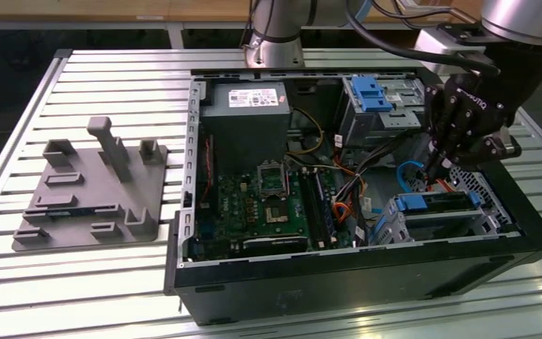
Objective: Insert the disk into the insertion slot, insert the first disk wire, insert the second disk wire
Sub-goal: 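Insert the second disk wire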
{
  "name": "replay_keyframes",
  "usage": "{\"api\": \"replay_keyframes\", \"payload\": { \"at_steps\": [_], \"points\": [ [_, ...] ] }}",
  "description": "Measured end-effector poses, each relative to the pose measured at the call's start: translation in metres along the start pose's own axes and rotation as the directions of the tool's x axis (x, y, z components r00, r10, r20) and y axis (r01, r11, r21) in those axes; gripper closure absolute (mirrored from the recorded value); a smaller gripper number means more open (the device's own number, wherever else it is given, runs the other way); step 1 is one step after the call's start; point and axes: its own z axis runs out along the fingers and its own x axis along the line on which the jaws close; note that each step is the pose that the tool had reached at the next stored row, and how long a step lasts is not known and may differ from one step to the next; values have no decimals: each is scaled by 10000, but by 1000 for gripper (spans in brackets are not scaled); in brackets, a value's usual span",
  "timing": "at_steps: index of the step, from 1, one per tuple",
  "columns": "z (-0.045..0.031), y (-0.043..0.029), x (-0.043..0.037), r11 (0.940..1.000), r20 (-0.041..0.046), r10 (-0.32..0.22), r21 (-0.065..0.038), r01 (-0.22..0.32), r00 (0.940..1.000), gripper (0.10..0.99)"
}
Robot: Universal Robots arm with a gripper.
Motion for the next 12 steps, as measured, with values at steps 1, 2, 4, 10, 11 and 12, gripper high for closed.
{"api": "replay_keyframes", "payload": {
  "at_steps": [1,2,4,10,11,12],
  "points": [
    [1,0,0,9998,7,178,-21,-178,9998,925],
    [2,0,0,9994,12,356,-41,-356,9994,925],
    [5,0,0,9974,22,712,-82,-712,9975,925],
    [13,-33,1,9932,31,1160,-135,-1159,9932,925],
    [14,-57,2,9931,34,1163,-135,-1162,9932,925],
    [14,-83,4,9931,43,1165,-136,-1164,9932,925]
  ]
}}
